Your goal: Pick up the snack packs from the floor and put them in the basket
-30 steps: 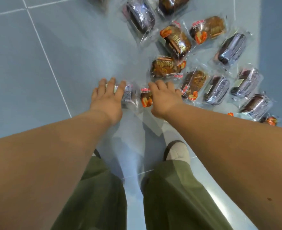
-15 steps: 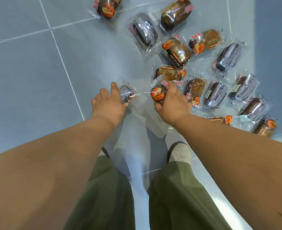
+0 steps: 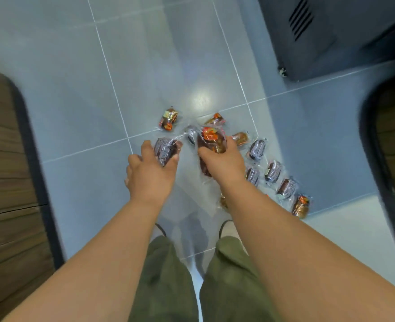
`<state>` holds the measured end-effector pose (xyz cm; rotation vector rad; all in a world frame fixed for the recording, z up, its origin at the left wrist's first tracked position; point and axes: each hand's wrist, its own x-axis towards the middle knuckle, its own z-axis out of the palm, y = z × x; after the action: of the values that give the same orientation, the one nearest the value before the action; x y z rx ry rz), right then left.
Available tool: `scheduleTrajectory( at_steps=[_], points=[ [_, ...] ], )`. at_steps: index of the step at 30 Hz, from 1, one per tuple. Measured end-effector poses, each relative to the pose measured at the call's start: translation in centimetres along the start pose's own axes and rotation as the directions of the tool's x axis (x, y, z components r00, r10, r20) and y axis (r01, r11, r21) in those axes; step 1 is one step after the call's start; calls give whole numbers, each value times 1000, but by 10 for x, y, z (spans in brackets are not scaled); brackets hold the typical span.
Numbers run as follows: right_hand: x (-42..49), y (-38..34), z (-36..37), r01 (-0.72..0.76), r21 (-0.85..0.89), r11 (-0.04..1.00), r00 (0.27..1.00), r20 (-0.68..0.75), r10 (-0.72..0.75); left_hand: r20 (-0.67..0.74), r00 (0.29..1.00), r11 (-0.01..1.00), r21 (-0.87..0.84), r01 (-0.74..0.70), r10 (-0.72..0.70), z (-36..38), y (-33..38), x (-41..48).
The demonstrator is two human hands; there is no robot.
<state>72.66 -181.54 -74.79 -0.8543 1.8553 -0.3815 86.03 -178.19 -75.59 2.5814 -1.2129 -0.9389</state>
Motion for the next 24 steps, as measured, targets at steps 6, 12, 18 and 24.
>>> scheduleTrajectory(
  at_steps=[6,12,18,24],
  points=[
    [-111,-93,-95,166,149,975,986,-56,-160,-144,976,954,-229,-191,161,-136,75,-78],
    [-220,-152,-190,349,156,924,937,-57,-345,-227,931,914,-226,-338,288,-244,137,-160],
    [-293,-190,-260,487,126,864,872,-123,-473,-259,897,861,-280,-425,358,-306,186,-228],
    [-326,-204,-290,513,116,851,842,-263,-472,-240,837,795,-267,-545,492,-331,221,-263]
  ],
)
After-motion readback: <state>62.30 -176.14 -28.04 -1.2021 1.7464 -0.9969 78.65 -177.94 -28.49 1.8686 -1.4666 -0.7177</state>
